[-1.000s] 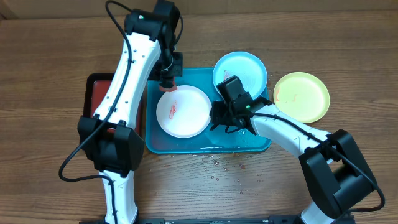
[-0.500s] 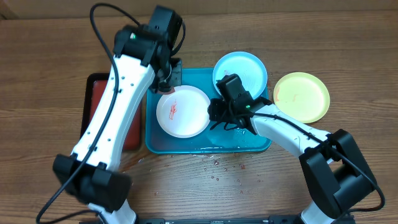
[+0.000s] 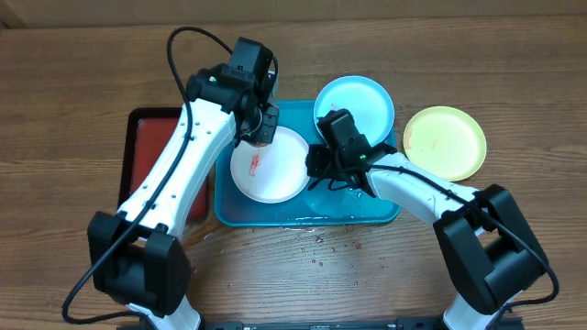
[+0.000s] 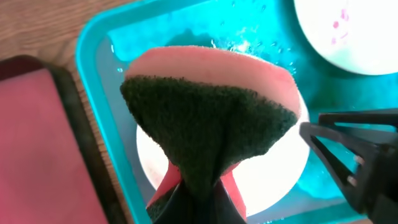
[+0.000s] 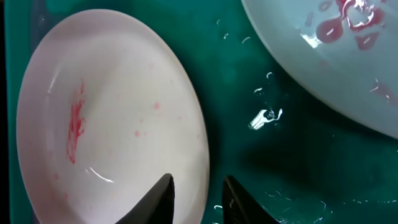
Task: Clean dirty plates on tray and stack at the side
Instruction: 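Lower the sponge in the left gripper onto the white plate, then scrub the white plate with the sponge while the right gripper holds it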
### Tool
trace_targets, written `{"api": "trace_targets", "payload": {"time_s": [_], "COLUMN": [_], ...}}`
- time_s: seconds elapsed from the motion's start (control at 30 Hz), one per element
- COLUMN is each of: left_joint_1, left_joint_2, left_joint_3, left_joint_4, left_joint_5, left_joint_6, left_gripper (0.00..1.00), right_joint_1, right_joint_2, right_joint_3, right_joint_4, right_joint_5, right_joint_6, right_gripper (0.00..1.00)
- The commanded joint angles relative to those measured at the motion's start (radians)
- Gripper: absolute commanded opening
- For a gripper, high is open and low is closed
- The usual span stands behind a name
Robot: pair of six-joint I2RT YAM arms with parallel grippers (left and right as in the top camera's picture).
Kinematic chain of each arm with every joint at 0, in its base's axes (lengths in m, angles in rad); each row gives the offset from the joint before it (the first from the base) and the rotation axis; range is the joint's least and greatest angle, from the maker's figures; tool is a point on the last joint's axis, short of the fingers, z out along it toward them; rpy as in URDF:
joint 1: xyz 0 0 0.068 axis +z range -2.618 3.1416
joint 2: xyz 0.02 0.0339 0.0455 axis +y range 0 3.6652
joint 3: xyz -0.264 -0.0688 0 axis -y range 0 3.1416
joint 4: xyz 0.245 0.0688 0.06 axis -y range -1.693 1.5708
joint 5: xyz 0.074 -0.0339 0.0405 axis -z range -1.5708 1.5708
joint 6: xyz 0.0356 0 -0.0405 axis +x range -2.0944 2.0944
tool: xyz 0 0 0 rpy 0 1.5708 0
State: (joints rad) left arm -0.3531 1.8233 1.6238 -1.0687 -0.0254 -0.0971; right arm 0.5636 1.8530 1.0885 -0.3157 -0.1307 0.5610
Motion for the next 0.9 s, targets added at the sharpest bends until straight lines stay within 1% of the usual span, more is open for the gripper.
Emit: {"api": "trace_targets", "payload": {"time_s": [0.0, 0.1, 0.27, 0.4, 0.57, 0.7, 0.87], "left_joint_1": [0.003, 0.007, 0.008, 0.008, 0.008, 0.008, 0.008], "left_joint_2": [0.021, 0.021, 0.021, 0.021, 0.021, 0.021, 0.021], "left_joint_3": [-0.048, -0.081, -0.142, -0.176, -0.218, -0.272, -0.355], "left_joint_4": [0.036, 0.066, 0.130, 0.167, 0.214, 0.270, 0.363], "left_joint_5": [0.015, 0.015, 0.015, 0.014, -0.005, -0.013, -0.056], "left_joint_6": [-0.008, -0.022, -0.050, -0.057, -0.058, -0.057, -0.057], "left_gripper": [0.04, 0.04, 0.04, 0.04, 0.04, 0.04, 0.04], "right_joint_1": [0.000, 0.008, 0.013, 0.013, 0.013, 0.013, 0.013], "right_joint_2": [0.009, 0.023, 0.077, 0.086, 0.086, 0.086, 0.086], "right_joint_3": [0.026, 0.026, 0.026, 0.026, 0.026, 0.026, 0.026], "right_joint_4": [0.003, 0.006, 0.040, 0.045, 0.034, 0.029, 0.024], "right_joint_5": [0.003, 0.026, 0.006, -0.028, -0.031, -0.058, -0.059], "right_joint_6": [0.023, 0.069, 0.143, 0.151, 0.177, 0.177, 0.177], "right_gripper": [0.27, 0.27, 0.27, 0.19, 0.04, 0.04, 0.04]}}
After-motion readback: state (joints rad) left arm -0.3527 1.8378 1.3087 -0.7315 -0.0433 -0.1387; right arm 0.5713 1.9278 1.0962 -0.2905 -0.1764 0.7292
